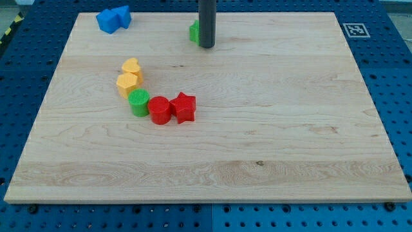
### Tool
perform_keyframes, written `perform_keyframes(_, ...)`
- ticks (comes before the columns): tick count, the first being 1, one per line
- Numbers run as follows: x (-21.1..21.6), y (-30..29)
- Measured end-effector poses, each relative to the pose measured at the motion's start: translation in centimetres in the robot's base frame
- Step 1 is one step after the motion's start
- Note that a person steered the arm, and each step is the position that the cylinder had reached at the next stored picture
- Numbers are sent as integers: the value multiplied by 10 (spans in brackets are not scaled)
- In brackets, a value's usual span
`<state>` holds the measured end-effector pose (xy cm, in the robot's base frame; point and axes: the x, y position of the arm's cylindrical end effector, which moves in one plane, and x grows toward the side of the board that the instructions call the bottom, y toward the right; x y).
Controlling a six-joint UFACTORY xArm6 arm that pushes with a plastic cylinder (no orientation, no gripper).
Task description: Move the green star to the top center
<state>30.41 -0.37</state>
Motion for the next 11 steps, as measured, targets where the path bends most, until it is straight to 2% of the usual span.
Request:
perform_keyframes(1, 14, -17)
perform_keyframes(3, -8, -26)
perform_keyframes(5, -34, -23)
perform_keyframes(7, -4, 2)
perform_keyframes(8, -7, 29)
perform_keyframes(9, -26, 28)
perform_keyframes(11, -35, 8)
